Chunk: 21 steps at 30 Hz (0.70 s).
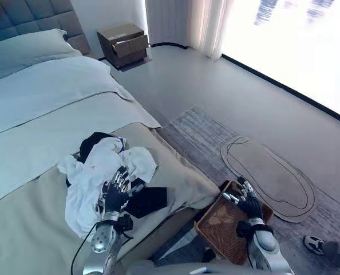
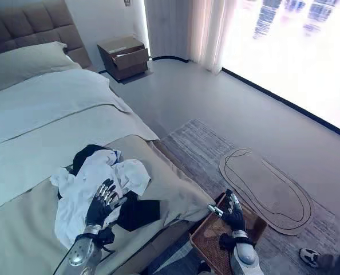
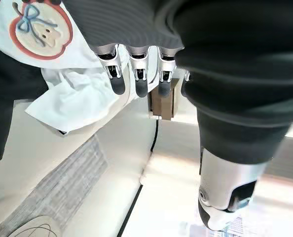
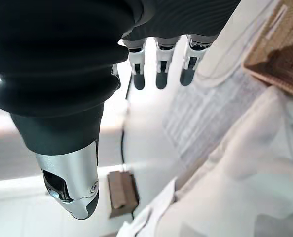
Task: Pick up clothes into the bucket
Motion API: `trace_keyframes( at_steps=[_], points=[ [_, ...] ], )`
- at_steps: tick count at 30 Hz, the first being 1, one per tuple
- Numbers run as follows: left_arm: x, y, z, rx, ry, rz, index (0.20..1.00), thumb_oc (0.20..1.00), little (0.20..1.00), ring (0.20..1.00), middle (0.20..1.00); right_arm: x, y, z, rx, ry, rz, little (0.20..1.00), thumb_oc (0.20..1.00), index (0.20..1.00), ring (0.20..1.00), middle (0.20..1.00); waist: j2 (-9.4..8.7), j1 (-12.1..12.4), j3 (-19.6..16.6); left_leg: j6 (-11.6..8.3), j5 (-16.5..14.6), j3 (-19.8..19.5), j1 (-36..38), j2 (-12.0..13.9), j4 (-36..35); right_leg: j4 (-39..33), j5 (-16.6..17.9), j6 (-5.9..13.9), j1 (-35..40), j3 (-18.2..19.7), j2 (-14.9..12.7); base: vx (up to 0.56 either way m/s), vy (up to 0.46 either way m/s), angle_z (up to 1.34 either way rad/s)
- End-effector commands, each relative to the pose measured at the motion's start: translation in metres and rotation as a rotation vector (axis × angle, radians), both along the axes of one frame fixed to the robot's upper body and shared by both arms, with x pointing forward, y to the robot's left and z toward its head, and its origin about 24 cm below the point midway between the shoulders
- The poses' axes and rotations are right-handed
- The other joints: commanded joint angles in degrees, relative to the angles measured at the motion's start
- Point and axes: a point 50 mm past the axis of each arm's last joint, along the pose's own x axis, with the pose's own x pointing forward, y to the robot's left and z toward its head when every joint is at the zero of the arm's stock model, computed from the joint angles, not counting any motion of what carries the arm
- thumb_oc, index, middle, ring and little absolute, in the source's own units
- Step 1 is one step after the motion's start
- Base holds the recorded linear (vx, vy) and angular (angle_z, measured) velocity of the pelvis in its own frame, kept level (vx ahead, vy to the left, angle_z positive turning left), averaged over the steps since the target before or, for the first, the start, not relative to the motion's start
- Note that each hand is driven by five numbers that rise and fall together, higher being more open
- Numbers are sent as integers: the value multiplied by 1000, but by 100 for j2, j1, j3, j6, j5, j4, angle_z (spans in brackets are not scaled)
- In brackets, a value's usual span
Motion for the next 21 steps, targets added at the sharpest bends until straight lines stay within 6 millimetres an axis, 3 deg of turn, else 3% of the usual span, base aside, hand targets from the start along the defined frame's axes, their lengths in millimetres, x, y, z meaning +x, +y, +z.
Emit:
trace_keyframes(
  at_steps=[1, 13, 21],
  points=[
    [14, 8, 29, 26, -168, 2, 1000, 1000, 1000, 1000, 1000, 21, 6, 31, 28, -189, 14, 1000, 1000, 1000, 1000, 1000, -311, -9, -110, -58, 129, 132, -334, 137, 76, 182, 235, 84, -341, 215, -107, -923, 323, 27],
    [12, 9, 28, 17, -161, 12, 1000, 1000, 1000, 1000, 1000, 19, 4, 31, 32, -187, -6, 1000, 1000, 1000, 1000, 1000, -335, -31, -76, -3, 54, 191, -318, 91, 114, 179, 276, 127, -384, 305, -169, 3, 6, -1],
    [7, 32, 32, 151, -164, 117, 1000, 1000, 1000, 1000, 1000, 13, -2, 28, 11, -165, -11, 1000, 1000, 1000, 1000, 1000, -403, 15, -3, 58, -106, 226, -373, 33, 323, 260, 249, 169, -415, 399, -252, 25, 31, -6]
  ],
)
